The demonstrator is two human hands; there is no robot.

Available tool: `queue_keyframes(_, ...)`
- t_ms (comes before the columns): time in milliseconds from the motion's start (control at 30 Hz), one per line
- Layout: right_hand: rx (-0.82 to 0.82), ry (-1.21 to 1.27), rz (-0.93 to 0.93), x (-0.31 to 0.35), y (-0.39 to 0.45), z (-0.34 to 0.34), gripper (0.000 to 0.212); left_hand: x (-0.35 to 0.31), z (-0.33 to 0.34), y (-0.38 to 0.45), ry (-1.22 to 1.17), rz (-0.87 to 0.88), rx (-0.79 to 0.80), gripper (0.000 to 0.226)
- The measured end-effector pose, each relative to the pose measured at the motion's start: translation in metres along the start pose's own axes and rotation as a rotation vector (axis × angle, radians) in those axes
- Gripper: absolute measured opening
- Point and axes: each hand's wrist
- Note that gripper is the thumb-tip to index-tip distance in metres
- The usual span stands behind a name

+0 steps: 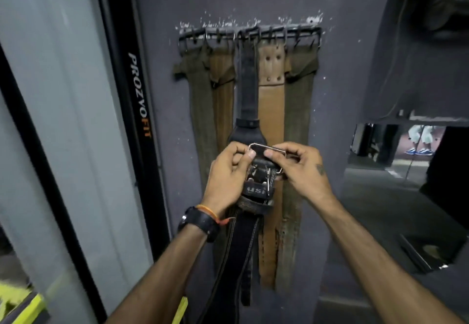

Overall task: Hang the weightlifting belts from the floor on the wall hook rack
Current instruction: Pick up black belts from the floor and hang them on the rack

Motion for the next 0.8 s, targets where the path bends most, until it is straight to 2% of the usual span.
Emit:
queue_keyframes(133, -0.031, -0.013, -0.118, 0.036, 0.048, -0.027, 0.002, -0.024, 0.017, 0.064, 0.038, 0.076, -0.106, 0.011)
queue_keyframes(300, -0.033, -0.095, -0.251, 0.062, 0.109, -0.074, 0.014, -0.031, 0.048, 0.142, -0.021, 0.102, -0.175, 0.017)
queue_keyframes(600, -0.282, -0.13, -0.338, 0.081, 0.265, -0.122, 0.009, -0.018, 0.105, 0.296, -0.031, 0.146, -0.258, 0.021)
queue_keyframes(800, -0.364, -0.15, -0.326, 0.076, 0.324, -0.133, 0.006, -0.014, 0.119, 0.357, 0.124, 0.183, -0.287, 0.021)
Point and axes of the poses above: each hand's wrist, its own y-axis towards the middle knuckle, its own z-axis out of the palm, x = y × z, and after that the axes turned 9 degrees about z, right-handed
